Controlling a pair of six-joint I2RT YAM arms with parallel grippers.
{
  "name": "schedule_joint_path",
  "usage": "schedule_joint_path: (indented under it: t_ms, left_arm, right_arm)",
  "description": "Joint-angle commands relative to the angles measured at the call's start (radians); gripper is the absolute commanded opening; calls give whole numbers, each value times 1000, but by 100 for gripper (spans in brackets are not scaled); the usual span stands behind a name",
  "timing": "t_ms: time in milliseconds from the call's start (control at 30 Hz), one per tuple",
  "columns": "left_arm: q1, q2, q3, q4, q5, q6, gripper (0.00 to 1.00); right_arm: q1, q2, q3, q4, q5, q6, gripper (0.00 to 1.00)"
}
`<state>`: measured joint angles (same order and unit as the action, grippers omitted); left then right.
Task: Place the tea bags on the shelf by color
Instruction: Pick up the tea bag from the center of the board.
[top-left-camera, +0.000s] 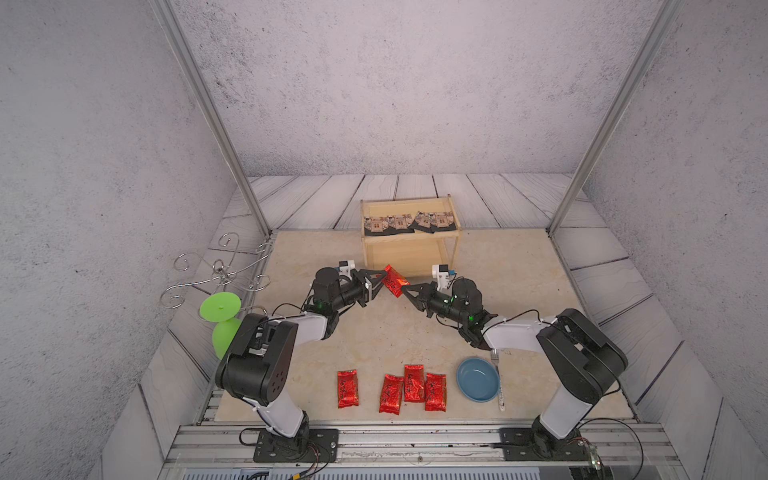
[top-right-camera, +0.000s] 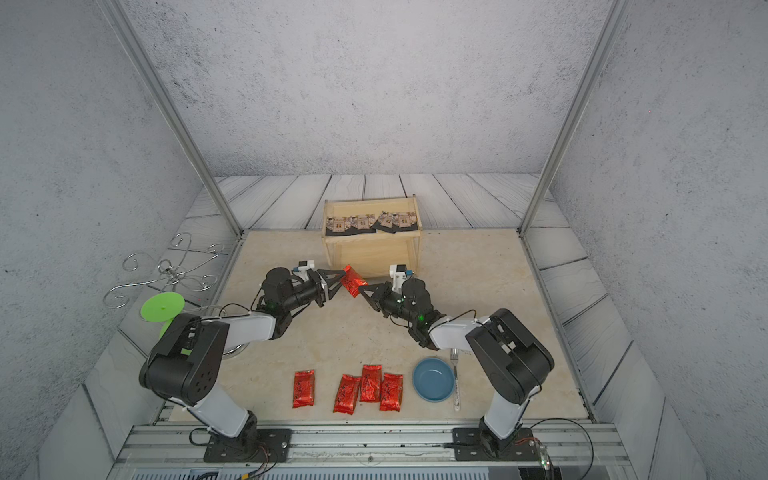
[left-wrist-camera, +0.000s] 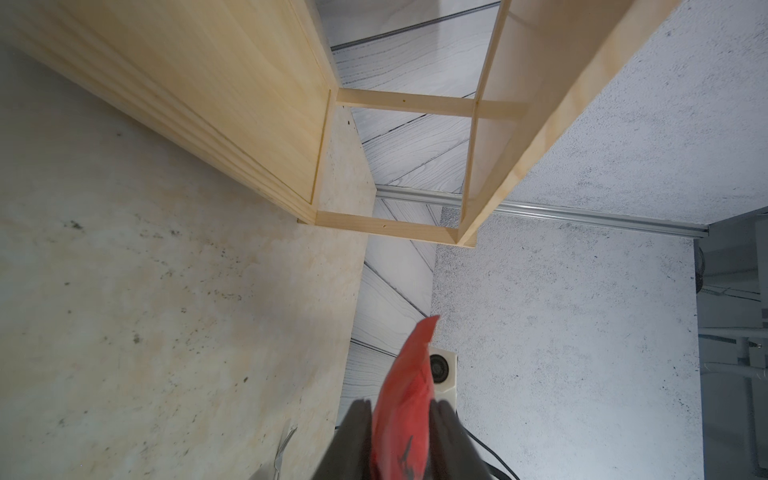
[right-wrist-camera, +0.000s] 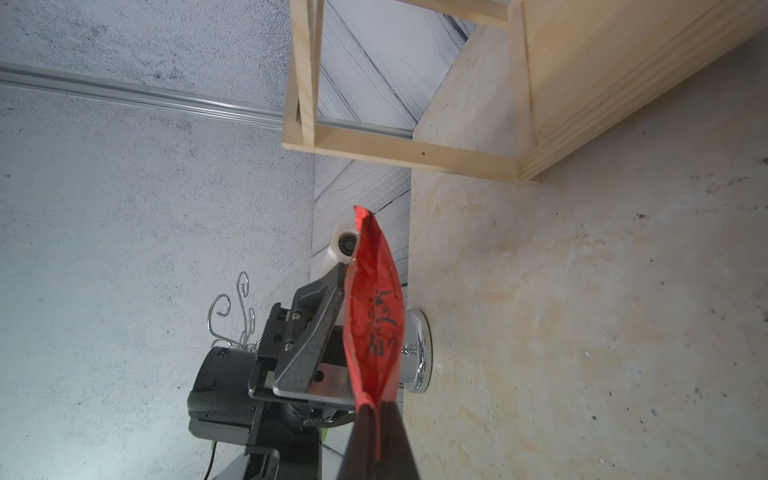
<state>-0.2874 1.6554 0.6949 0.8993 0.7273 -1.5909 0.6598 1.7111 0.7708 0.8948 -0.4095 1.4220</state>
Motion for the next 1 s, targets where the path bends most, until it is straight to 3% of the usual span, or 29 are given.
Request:
schedule_joint_path:
  t_ms: [0,367,733,967]
  left_arm:
    - [5,-17,14,-13,26,35,29]
    - [32,-32,13,-104,24,143,27]
    - [49,-58,4,-136,30,181,12]
    - [71,-83,-10,-157,34,199,7]
  right_arm:
    - [-2,21,0,29,-40,29,0]
    - [-5,12,-22,49,-66,62,0]
    - [-9,13,-33,62,-87,82,0]
    - [-8,11,-43,64,-93,85,0]
